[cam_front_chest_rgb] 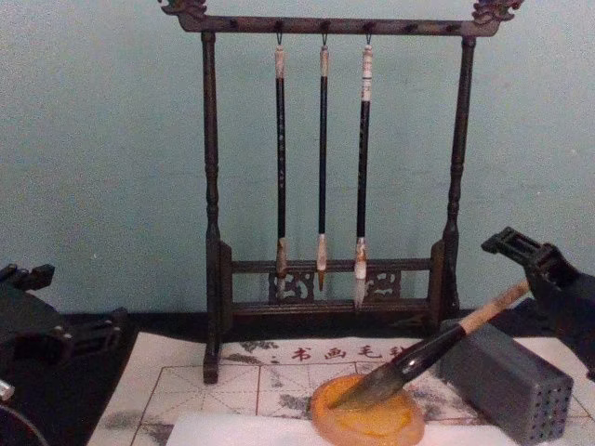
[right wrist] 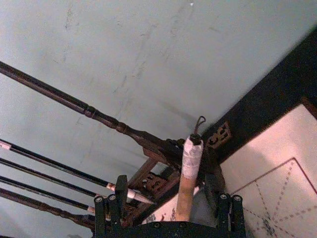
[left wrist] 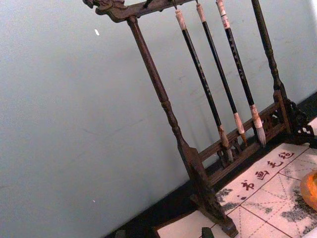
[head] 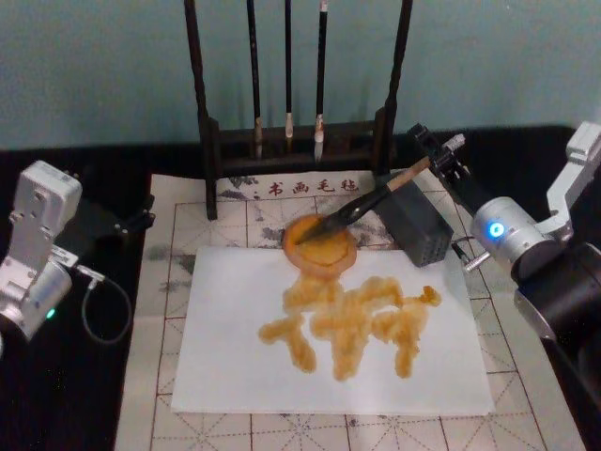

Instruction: Pick up the brush from the inkstone, write on the paper, then place the brush back to its original position.

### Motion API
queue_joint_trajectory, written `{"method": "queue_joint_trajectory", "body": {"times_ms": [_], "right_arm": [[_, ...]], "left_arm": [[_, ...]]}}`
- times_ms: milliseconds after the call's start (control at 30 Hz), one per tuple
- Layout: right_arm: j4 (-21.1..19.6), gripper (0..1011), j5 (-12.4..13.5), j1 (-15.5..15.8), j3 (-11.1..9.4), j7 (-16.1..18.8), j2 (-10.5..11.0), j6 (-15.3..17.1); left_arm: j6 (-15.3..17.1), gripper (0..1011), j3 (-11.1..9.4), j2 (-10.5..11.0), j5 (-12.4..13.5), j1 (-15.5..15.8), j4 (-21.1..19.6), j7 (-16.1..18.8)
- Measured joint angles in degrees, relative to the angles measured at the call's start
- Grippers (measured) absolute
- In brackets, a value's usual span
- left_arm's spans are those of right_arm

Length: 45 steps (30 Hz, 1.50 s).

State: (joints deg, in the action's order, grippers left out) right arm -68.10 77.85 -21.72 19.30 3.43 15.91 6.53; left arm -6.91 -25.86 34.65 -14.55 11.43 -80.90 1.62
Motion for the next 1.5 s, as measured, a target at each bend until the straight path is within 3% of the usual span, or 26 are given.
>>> {"method": "queue_joint_trajectory", "body": {"times_ms": [433,600,733,867,933,967,1067,1167,1400,1500], "right_arm": [[-9.2,1002,2.8,6.3,-0.1,-2.3,4.8,-0.3],[-13.0,1002,2.0,8.7,0.5,-2.4,6.7,-1.9],[-15.7,1002,0.0,10.3,1.3,-2.4,8.0,-3.6],[-17.7,1002,-2.9,11.6,1.9,-2.7,9.0,-5.0],[-18.7,1002,-5.7,12.5,2.4,-2.6,9.7,-6.1],[-18.7,1002,-5.7,12.5,2.4,-2.6,9.7,-6.1],[-19.8,1002,-10.7,13.3,3.5,-2.5,10.6,-7.9],[-20.2,1002,-13.6,13.5,4.2,-2.7,11.1,-8.9],[-20.6,1002,-25.1,14.1,7.2,-2.8,13.0,-12.3],[-20.5,1002,-28.4,14.1,8.1,-2.8,13.4,-13.3]], "left_arm": [[0.0,1001,0.0,0.0,0.0,0.0,0.0,0.0],[0.0,1001,0.0,0.0,0.0,0.0,0.0,0.0],[0.0,1001,0.0,0.0,0.0,0.0,0.0,0.0],[0.0,1001,0.0,0.0,0.0,0.0,0.0,0.0],[0.0,1001,0.0,0.0,0.0,0.0,0.0,0.0],[0.0,1001,0.0,0.0,0.0,0.0,0.0,0.0],[0.0,1001,0.0,0.0,0.0,0.0,0.0,0.0],[0.0,1001,0.0,0.0,0.0,0.0,0.0,0.0],[0.0,1001,0.0,0.0,0.0,0.0,0.0,0.0],[0.0,1001,0.0,0.0,0.0,0.0,0.0,0.0]]}}
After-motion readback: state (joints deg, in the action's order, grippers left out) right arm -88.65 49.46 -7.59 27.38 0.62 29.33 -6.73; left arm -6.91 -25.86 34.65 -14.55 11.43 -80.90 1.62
